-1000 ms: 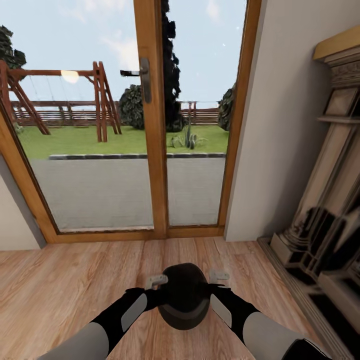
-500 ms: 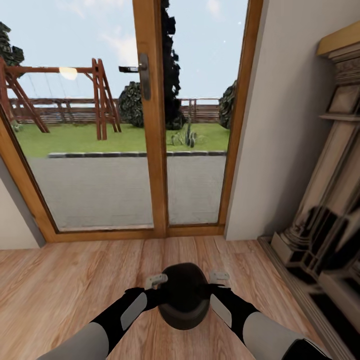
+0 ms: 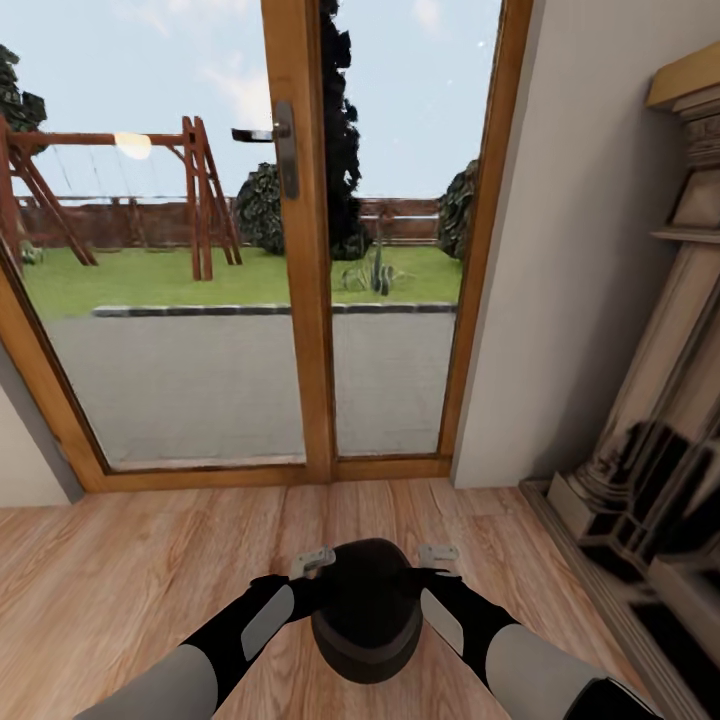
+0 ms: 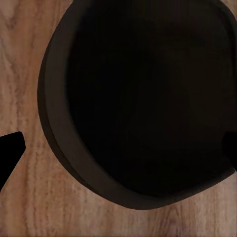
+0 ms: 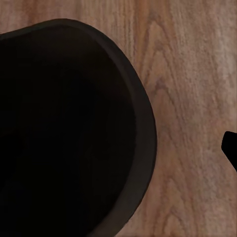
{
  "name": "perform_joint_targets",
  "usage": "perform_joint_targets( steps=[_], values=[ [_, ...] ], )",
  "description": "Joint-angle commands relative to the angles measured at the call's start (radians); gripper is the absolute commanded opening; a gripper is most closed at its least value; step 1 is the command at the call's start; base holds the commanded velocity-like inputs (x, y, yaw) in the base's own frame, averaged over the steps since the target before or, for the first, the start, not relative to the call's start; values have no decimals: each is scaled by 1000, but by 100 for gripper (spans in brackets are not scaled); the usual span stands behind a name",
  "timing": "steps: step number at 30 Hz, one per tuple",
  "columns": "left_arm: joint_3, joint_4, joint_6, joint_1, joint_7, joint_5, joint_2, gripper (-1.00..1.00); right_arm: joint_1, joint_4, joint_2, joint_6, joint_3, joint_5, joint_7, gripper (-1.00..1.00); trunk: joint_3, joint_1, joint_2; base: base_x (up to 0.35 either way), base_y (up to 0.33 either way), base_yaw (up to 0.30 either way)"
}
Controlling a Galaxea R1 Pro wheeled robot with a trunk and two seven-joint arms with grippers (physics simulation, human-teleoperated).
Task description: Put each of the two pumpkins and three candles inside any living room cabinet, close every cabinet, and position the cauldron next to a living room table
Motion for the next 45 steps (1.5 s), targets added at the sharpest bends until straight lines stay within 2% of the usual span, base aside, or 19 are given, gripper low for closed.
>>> perform_joint_targets(
  steps=[1,20,35,45],
  values=[
    [-6,-2,1,-1,9,11,1,100,-1,-2,-1,4,8,-7,-8,100,-1,0,0,50,6,0],
    [-8,-2,0,-1,9,9,1,100,-1,6,-1,4,8,-7,-8,100,-1,0,0,62,22,0],
    [-5,-3,-2,-1,10,8,2,100,-1,9,-1,3,8,-7,-8,100,-59,7,-4,0,0,0],
    [-8,4,-33,-1,11,7,1,100,-1,9,-1,3,8,-7,-8,100,-98,11,-6,0,0,0]
  ],
)
